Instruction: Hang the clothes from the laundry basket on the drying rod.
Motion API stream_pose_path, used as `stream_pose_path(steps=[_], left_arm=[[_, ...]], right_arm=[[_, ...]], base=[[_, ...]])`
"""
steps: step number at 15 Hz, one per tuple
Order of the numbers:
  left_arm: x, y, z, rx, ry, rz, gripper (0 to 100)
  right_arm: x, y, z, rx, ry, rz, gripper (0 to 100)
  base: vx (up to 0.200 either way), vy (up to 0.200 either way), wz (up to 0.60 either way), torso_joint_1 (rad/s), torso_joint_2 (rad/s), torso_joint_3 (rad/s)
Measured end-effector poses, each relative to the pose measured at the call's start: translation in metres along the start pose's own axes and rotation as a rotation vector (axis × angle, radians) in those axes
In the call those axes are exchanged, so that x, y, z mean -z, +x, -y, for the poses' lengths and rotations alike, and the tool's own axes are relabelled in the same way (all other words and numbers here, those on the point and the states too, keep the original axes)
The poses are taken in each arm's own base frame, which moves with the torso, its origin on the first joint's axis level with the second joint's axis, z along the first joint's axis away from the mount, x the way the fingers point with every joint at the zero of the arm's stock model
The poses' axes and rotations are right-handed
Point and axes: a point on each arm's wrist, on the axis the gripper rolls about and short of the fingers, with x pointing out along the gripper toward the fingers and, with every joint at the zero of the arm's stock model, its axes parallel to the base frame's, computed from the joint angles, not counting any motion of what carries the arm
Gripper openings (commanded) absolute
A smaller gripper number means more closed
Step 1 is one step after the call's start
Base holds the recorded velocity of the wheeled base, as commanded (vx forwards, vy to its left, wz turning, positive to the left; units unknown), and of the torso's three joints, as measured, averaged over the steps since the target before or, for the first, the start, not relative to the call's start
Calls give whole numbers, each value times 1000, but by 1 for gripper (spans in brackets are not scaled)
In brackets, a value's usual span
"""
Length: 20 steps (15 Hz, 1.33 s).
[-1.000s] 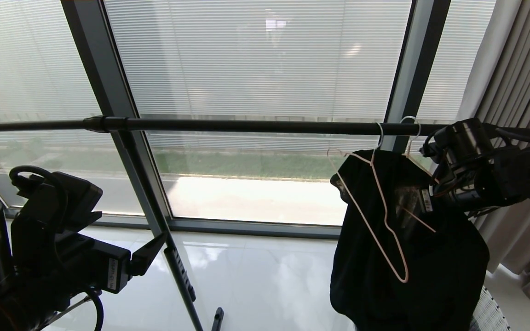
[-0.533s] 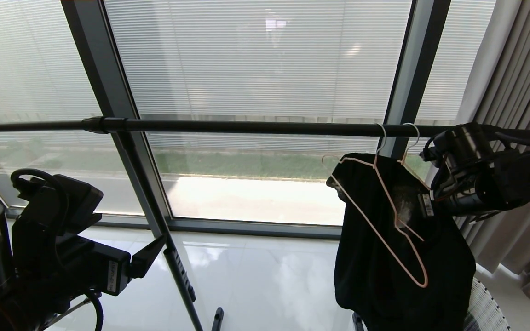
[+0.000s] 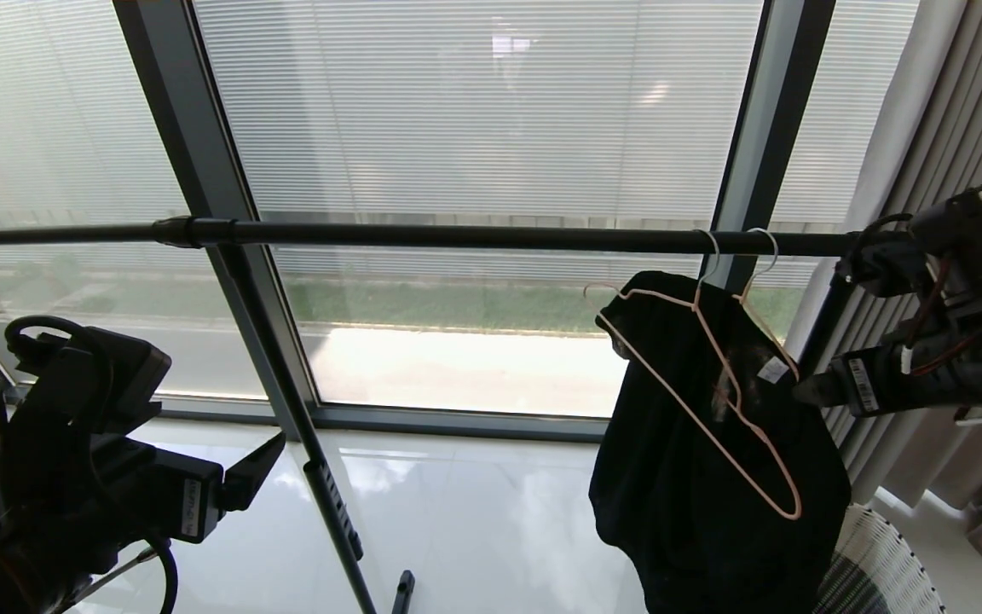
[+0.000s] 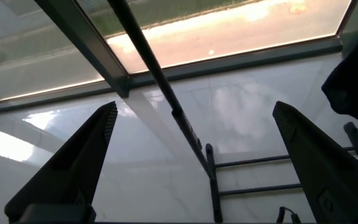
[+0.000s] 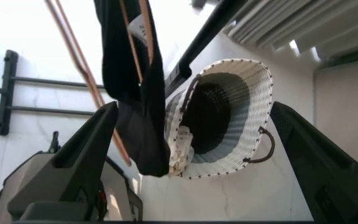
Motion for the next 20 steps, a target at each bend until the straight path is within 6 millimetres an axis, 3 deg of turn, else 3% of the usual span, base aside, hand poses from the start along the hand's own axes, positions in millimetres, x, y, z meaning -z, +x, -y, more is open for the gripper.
stream_pose_path(steps=[2, 7, 11, 20], left_arm=[[2, 2, -9, -52, -19, -17, 100], [4, 3, -16, -94, -35, -28, 100], [5, 0, -17, -100, -38, -22, 100], [5, -3, -18, -101, -38, -12, 100]], right_arm=[[10, -33, 11, -35, -70, 57, 100], [69, -63, 38, 84, -184, 65, 100], [86, -73, 43, 94, -203, 150, 100], [96, -75, 45, 94, -224, 148, 100]], base=[[0, 0, 0, 0, 0, 0], [0, 0, 0, 0, 0, 0], [0, 0, 0, -25, 52, 32], [0, 0, 0, -224, 502, 270]])
